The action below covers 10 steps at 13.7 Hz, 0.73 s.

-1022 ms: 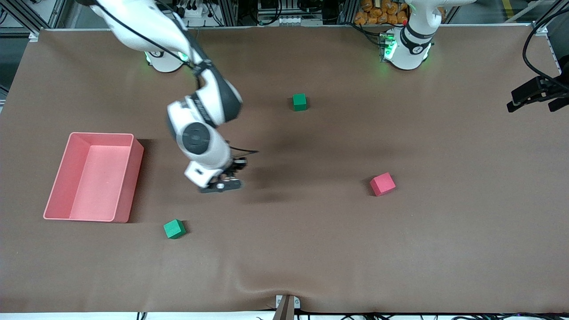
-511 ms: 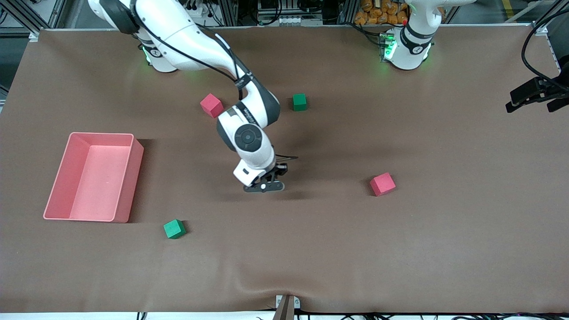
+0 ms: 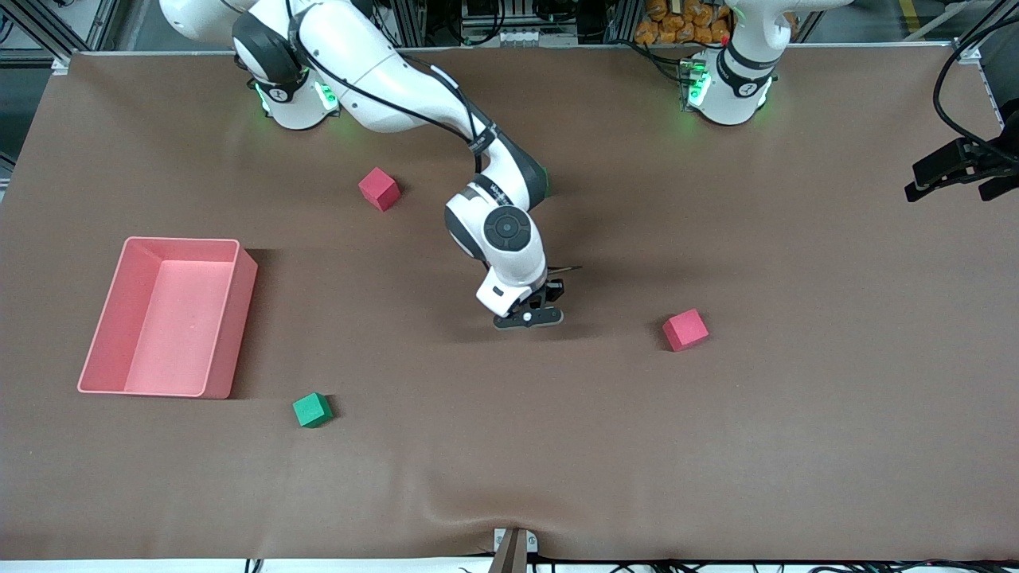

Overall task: Place and upright button with both arms
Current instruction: 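Lift the button out of the tray and carry it to mid-table, then set the button down and open the right gripper while the left gripper approaches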

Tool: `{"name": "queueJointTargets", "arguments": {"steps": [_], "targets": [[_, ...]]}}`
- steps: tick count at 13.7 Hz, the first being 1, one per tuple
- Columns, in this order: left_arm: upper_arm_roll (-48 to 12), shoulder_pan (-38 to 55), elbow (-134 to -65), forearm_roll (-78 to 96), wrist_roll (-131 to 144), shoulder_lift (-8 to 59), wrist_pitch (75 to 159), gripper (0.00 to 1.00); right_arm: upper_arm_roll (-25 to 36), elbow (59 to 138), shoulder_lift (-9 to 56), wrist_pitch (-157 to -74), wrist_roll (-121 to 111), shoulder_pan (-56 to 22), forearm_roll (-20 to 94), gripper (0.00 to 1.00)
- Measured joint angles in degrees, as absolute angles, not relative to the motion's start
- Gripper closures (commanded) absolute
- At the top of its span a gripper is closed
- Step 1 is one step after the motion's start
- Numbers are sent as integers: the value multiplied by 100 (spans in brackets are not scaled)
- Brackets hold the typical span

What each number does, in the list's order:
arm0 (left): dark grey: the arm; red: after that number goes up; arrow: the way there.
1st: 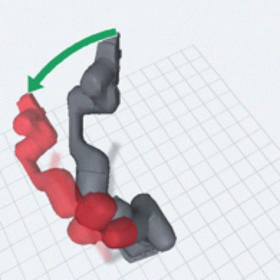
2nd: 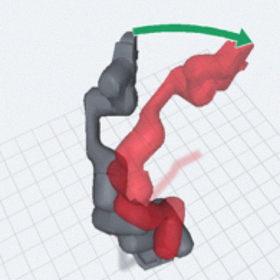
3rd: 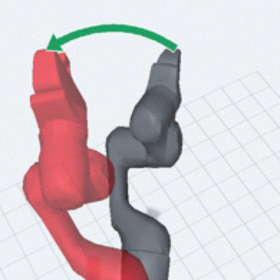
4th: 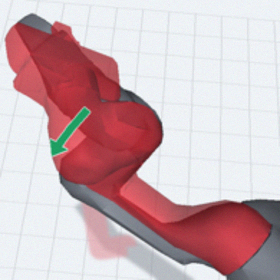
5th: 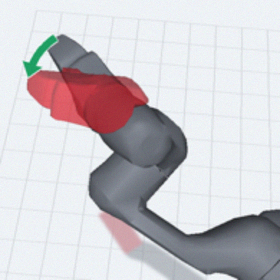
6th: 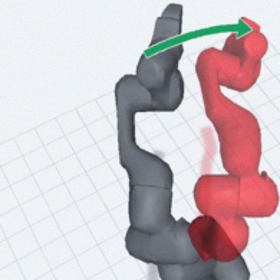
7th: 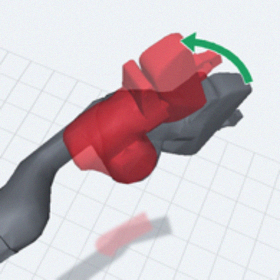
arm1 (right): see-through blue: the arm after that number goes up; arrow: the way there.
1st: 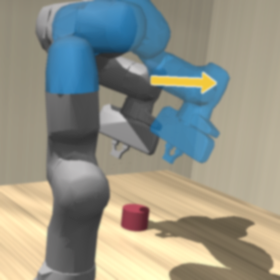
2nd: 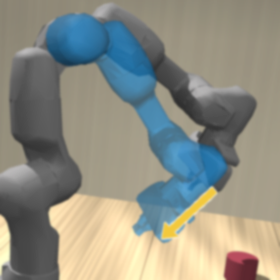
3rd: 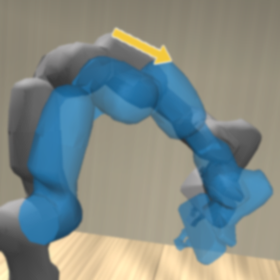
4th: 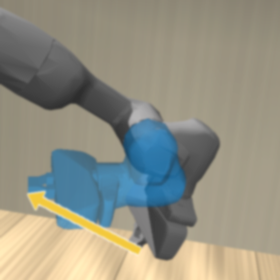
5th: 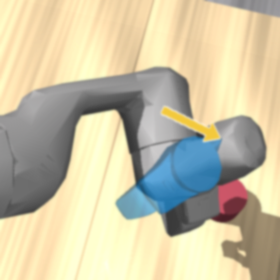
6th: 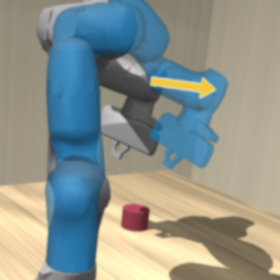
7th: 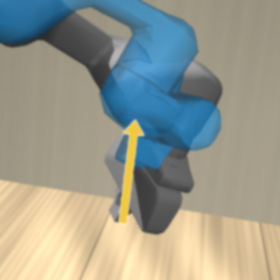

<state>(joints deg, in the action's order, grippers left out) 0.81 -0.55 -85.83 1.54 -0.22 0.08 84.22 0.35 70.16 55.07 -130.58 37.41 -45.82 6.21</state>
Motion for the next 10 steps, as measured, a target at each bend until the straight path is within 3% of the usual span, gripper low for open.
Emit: {"name": "queueJointTargets", "arguments": {"steps": [6,10], "targets": [[68,-6,-8585,155,-24,22,8421,0,87,6908,5517,-12971,3735,-4583,318,0],[46,14,-8592,481,-22,172,8422,0,224,6706,5191,-12466,3739,-4381,315,0]]}}
